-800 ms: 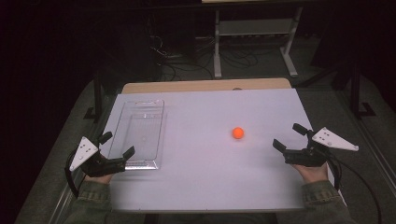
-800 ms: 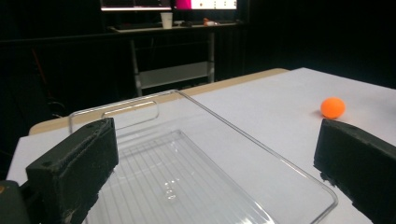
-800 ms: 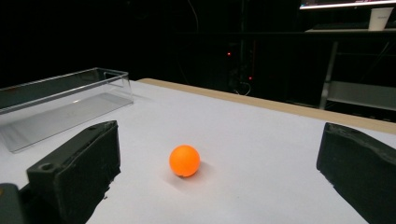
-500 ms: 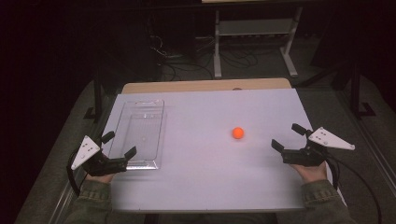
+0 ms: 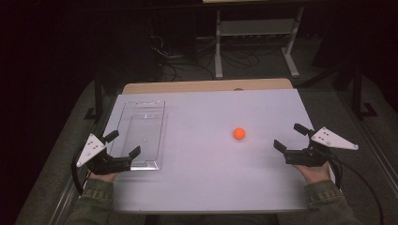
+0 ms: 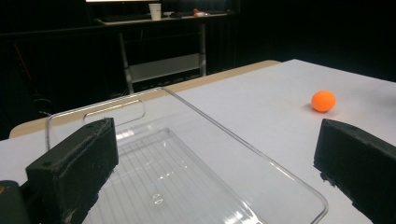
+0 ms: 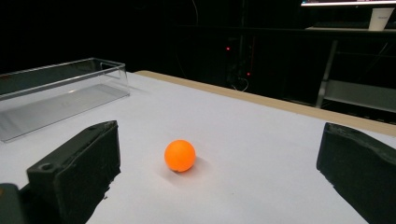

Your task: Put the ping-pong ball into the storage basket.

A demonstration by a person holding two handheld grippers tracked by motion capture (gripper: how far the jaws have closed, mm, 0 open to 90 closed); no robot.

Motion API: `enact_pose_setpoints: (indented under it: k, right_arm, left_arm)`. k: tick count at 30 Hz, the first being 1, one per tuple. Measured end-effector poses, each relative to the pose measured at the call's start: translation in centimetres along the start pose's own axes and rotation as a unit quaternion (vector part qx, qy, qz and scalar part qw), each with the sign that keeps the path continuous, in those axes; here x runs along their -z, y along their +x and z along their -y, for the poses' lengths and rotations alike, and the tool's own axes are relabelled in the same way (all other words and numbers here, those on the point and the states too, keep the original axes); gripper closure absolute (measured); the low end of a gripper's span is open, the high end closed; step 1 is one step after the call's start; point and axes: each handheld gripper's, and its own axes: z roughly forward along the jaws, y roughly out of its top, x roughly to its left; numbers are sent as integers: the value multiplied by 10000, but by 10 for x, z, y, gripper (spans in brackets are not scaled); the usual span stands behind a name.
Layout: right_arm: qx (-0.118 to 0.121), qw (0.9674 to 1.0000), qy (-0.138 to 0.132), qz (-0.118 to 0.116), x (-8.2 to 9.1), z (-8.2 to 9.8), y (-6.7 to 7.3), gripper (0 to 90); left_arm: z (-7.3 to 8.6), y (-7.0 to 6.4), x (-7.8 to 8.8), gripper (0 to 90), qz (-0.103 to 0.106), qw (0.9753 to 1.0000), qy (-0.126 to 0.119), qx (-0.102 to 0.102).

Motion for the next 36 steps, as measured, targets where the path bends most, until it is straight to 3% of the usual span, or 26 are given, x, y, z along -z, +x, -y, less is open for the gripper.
enact_pose_setpoints:
  k: [36]
  right_arm:
    - [56,10000,-5,-52,1,0,1,0]
  left_arm:
    - [-42,-9,-24,0,298,9976,415,-474]
